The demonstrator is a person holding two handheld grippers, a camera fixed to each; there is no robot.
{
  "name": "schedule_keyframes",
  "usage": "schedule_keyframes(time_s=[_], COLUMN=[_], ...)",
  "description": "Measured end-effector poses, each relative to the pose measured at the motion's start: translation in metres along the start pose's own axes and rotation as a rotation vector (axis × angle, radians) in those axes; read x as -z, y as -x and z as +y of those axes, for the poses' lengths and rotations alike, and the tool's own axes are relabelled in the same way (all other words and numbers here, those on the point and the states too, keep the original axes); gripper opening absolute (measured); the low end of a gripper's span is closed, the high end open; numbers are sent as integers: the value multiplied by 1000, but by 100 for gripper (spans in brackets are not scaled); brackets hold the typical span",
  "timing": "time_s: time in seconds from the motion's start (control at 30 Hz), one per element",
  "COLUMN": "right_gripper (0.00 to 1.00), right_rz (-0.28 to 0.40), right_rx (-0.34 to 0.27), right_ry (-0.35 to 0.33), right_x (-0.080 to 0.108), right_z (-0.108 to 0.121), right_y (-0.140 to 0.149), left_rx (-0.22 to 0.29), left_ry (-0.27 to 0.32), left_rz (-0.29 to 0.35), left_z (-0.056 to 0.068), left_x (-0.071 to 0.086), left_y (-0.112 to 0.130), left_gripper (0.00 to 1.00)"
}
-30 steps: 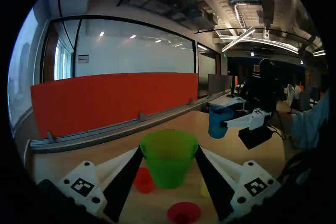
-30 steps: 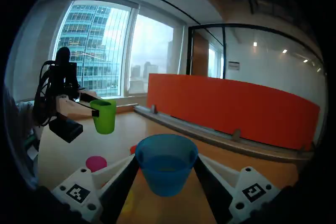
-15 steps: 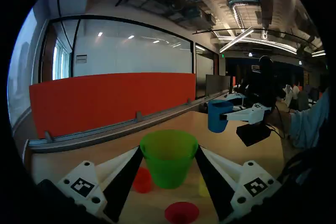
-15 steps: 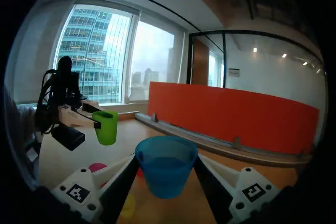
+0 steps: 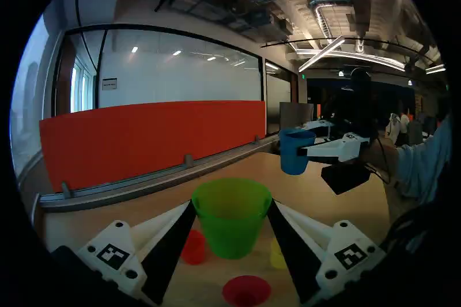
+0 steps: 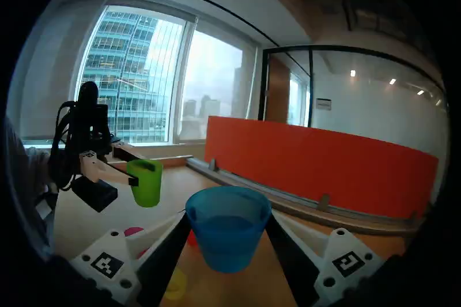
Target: Pour water
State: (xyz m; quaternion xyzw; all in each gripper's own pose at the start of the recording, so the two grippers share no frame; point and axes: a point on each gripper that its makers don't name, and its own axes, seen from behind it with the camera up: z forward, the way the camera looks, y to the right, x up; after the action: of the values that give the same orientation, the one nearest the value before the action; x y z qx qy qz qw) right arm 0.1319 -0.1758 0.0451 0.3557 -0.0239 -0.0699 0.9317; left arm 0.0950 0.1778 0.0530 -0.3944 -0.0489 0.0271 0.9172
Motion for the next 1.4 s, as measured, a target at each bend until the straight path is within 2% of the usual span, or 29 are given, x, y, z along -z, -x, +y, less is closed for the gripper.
schedule_keyframes(time_s=[0.43,1.4], right_gripper=[90,90], right_rz=[6,16], right_rx=[40,225], right_ry=[-17,-56], right_x=[-1,-6], right_z=[-9,-29], right_y=[-10,-44], left_rx=[-3,-13], left_ry=[43,107], left_rz=[18,16], left_z=[20,46], left_x=[2,4], left_y=[-2,1], left_gripper=[88,87])
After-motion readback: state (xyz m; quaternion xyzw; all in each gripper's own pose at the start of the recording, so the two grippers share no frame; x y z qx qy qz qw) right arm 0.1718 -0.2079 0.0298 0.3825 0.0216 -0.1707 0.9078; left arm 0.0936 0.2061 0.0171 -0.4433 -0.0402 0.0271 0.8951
